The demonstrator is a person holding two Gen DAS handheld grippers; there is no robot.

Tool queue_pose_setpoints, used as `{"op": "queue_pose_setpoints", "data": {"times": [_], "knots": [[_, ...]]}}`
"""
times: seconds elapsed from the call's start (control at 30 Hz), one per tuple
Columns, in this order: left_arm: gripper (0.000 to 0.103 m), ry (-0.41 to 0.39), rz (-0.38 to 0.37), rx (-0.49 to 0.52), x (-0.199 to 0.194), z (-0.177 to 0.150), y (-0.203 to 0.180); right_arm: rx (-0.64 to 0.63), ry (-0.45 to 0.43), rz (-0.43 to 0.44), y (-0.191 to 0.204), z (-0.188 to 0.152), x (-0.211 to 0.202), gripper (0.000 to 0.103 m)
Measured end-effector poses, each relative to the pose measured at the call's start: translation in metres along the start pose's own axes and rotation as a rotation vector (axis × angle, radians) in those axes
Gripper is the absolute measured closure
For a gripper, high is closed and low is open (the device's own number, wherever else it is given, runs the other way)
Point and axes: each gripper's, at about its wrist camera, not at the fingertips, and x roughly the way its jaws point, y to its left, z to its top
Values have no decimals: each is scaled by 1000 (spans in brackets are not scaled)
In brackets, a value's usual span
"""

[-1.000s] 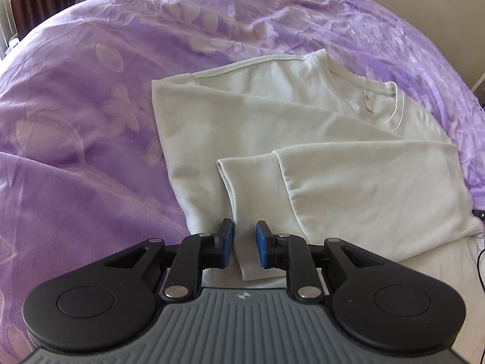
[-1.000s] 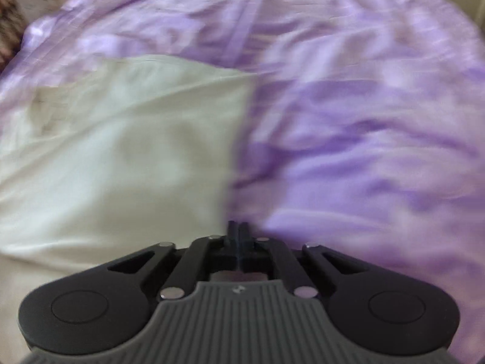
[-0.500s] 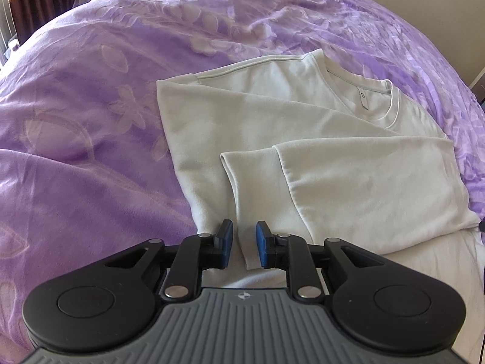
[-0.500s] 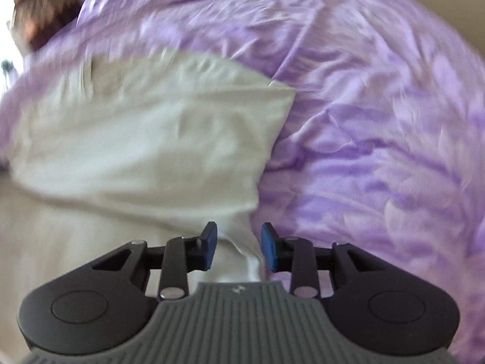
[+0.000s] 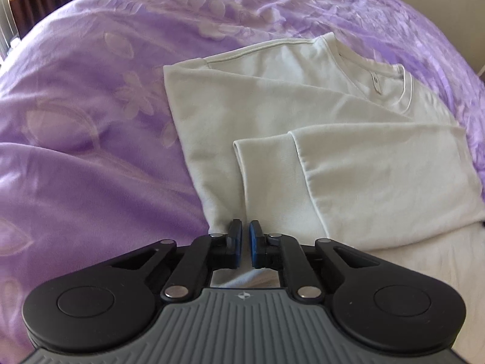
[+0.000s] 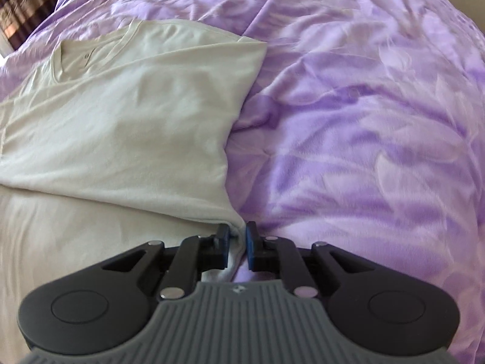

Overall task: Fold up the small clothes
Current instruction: 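Open both grippers to release the sweatshirt and lift them away, then move both grippers to the sweatshirt hem and close them on it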

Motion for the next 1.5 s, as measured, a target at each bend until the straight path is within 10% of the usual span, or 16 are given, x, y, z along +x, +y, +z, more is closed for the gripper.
{"op": "queue_pose_setpoints", "data": {"times": [0.33,0.73,1.0,1.5], "knots": [[91,-43,-22,105,-86,-23,2,-77,-92,-38,12,-14,-98,96],[81,-174,-108,479,-235,-96,-37,-266,-197,-88,35,-68,-258,90],[73,-146,-142,757,-264,-157,-63,-428,-182,-110,50,-118,-342,80],[51,92,-60,1123,-201,-276,-89,-679,-142,-30,127,-228,-261,76]]}}
